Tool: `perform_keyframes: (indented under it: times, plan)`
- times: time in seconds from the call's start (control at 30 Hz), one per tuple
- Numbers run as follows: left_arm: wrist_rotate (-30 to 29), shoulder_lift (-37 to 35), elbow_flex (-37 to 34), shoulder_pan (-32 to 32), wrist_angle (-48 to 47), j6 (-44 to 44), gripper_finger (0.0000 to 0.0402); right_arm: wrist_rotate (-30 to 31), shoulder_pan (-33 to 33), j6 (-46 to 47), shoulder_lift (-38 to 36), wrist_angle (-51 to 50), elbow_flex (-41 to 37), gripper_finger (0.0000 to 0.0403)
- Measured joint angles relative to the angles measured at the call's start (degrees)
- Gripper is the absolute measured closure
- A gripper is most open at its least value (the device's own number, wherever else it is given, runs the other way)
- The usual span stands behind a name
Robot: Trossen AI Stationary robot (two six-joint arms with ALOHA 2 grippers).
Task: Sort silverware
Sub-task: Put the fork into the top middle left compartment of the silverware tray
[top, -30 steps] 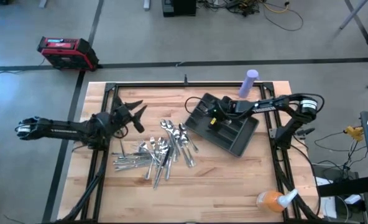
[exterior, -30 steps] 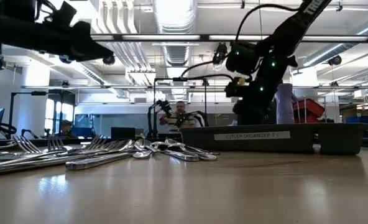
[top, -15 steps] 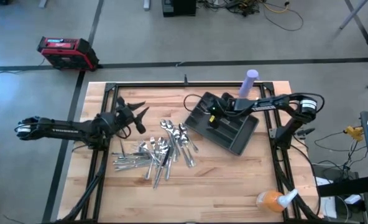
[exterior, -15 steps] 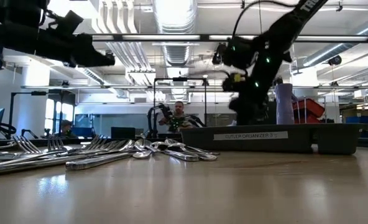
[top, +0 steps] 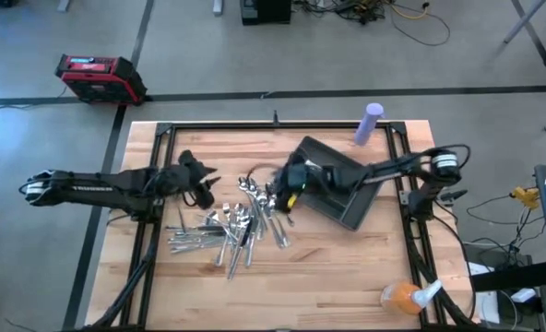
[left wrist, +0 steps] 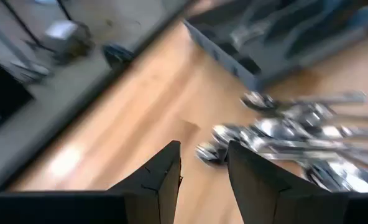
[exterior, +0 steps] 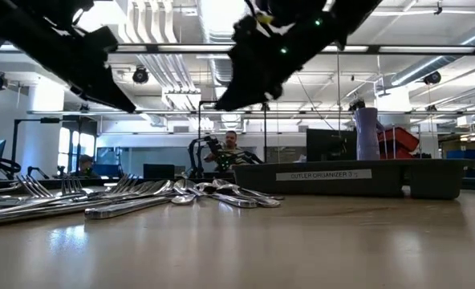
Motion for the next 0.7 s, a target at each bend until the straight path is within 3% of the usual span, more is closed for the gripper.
perform_keyframes:
  times: [0.1,0.2,0.27,0.5,0.7]
  plan:
    - [6.10,1.84,0.85,0.00,-1.21,-1.75,0.0283,-0.75,3.93,-1.79,5.28,4.36,2.98,0.0216]
    - [18.08,5.30,0.79,-0.94,-2.43,-2.13,0.0283,-2.40,6.76,-4.16,10.53,4.89,6.54,0.0222]
    - [21.21,7.95,0.76,-3.03,-2.87,-2.67,0.0283,-2.48,8.30,-5.34,13.34,5.15,8.82,0.0226]
    - [20.71,15.25,0.84,-13.13,-3.60,-9.70,0.0283,-2.37,10.53,-3.38,16.11,4.63,11.21,0.0229]
    - [7.30,21.25,1.28,-18.61,-5.84,-15.46,0.0283,-3.25,11.36,-1.03,16.14,3.95,11.18,0.0224]
